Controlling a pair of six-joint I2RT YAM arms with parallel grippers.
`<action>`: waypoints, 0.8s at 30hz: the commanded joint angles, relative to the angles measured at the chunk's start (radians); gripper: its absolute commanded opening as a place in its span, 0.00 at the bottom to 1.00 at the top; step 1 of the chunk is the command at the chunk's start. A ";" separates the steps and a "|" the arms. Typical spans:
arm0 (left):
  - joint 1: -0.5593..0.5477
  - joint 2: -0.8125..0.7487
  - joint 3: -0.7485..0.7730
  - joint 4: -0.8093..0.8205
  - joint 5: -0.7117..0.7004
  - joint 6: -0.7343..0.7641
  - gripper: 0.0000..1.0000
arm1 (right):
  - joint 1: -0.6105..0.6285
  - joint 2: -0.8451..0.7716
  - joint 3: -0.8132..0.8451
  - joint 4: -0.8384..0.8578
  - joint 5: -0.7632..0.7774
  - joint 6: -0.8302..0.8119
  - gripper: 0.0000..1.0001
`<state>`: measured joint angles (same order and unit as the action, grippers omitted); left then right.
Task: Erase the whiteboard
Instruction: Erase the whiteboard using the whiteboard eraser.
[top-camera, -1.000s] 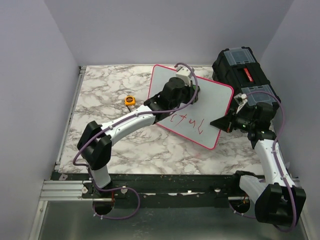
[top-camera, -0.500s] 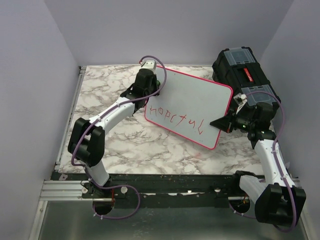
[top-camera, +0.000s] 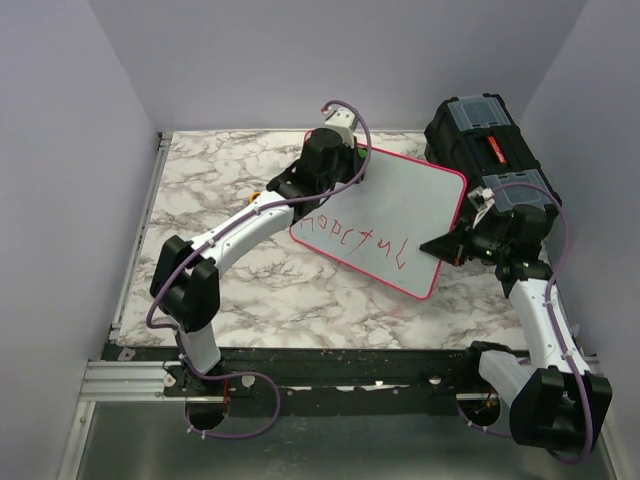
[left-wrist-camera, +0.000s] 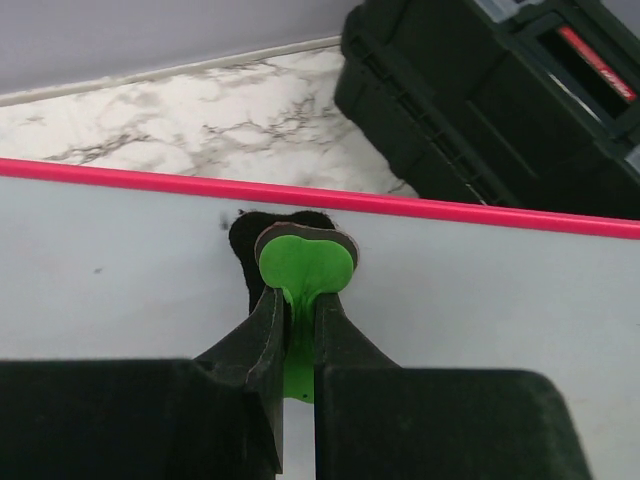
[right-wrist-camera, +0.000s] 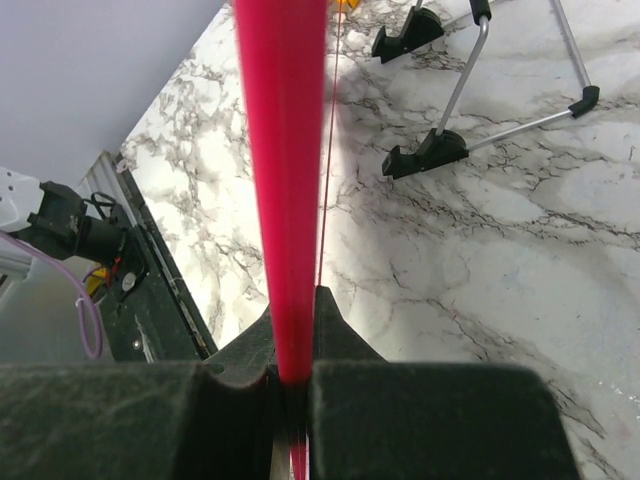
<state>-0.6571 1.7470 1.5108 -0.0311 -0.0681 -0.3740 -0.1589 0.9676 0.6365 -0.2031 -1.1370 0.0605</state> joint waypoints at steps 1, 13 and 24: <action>-0.090 0.062 0.078 0.017 0.052 -0.014 0.00 | 0.011 -0.026 0.016 0.120 -0.154 -0.034 0.00; 0.035 0.105 0.138 -0.107 -0.007 -0.006 0.00 | 0.010 -0.039 0.019 0.111 -0.151 -0.045 0.00; 0.190 0.093 0.017 -0.100 0.043 -0.013 0.00 | 0.011 -0.044 0.020 0.104 -0.146 -0.050 0.00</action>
<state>-0.4927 1.8366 1.6123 -0.1196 -0.0513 -0.3817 -0.1650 0.9661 0.6365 -0.2028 -1.1236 0.0711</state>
